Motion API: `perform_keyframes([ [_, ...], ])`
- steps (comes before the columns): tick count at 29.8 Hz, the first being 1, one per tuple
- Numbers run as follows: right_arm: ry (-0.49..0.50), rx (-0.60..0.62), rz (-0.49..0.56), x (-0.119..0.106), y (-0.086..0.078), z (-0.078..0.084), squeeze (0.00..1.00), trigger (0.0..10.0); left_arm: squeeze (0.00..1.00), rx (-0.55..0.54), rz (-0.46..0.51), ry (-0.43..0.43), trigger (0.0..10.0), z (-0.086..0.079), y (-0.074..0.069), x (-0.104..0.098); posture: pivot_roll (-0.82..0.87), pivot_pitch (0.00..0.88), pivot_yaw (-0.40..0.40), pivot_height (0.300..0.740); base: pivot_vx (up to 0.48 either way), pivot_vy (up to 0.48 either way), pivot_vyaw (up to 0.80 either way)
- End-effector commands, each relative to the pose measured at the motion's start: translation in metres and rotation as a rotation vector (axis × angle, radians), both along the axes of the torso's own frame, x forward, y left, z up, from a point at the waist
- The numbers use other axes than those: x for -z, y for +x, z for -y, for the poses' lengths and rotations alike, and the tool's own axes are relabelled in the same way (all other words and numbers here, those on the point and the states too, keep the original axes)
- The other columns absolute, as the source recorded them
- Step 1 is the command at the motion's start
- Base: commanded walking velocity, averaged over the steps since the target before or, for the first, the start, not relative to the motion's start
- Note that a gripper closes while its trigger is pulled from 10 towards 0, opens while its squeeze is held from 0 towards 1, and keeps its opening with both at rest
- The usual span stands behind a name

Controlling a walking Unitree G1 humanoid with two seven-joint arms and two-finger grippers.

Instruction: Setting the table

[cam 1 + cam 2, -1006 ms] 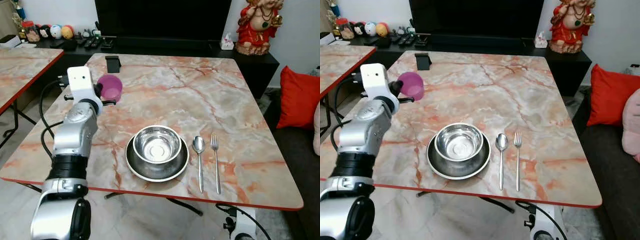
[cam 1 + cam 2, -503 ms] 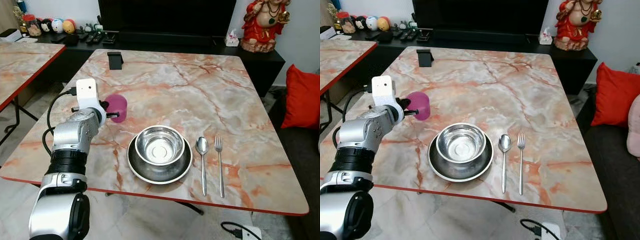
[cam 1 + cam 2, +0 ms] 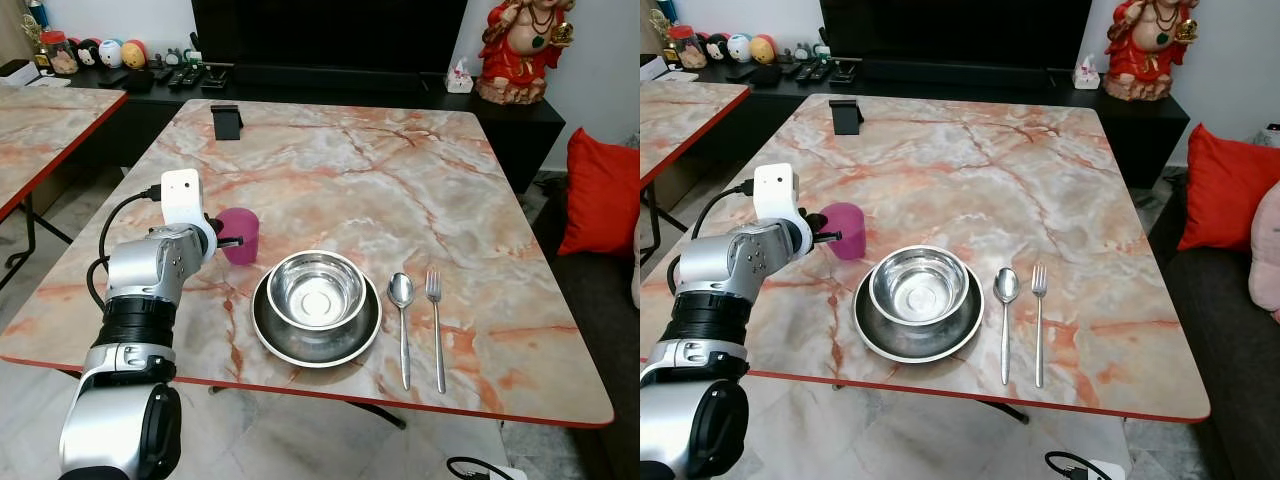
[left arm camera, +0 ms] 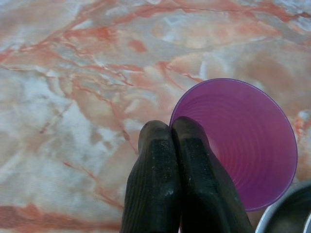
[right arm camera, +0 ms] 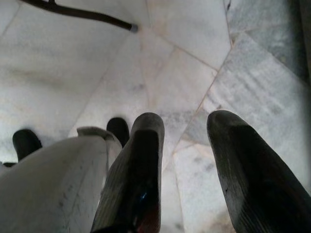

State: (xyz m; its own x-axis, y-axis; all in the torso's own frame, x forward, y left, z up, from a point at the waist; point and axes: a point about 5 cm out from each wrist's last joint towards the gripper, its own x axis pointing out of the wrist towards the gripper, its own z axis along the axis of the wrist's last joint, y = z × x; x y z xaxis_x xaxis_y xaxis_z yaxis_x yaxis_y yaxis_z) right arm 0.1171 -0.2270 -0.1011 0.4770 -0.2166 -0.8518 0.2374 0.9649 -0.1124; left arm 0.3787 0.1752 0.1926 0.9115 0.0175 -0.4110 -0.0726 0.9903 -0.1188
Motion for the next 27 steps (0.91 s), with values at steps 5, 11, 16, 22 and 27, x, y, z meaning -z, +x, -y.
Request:
perform_keyframes([
  [5, 0.000, 0.014, -0.036, 0.002, -0.009, 0.007, 0.00, 10.0, 0.00, -0.010, -0.015, -0.017, 10.0, 0.003, 0.000, 0.001, 0.01, 0.000, -0.009, 0.740, 0.000, 0.000, 0.00],
  [11, 0.001, 0.015, -0.041, 0.002, -0.010, 0.006, 0.00, 10.0, 0.00, -0.029, -0.028, -0.011, 10.0, 0.002, -0.001, 0.003, 0.00, 0.000, -0.008, 0.740, 0.000, 0.000, 0.00],
  [16, 0.008, 0.012, -0.045, 0.004, -0.011, 0.001, 0.00, 10.0, 0.00, -0.044, -0.032, 0.007, 10.0, 0.001, -0.001, 0.003, 0.00, 0.000, -0.007, 0.740, 0.000, 0.000, 0.00],
  [22, 0.015, 0.010, -0.048, 0.005, -0.011, -0.004, 0.00, 10.0, 0.00, -0.064, -0.032, 0.008, 10.0, -0.002, -0.001, 0.004, 0.00, 0.000, -0.008, 0.740, 0.000, 0.000, 0.00],
  [27, 0.014, 0.013, -0.046, 0.004, -0.011, -0.003, 0.00, 10.0, 0.00, -0.070, -0.043, 0.010, 10.0, -0.002, -0.002, 0.008, 0.00, 0.000, -0.008, 0.740, 0.000, 0.000, 0.00],
])
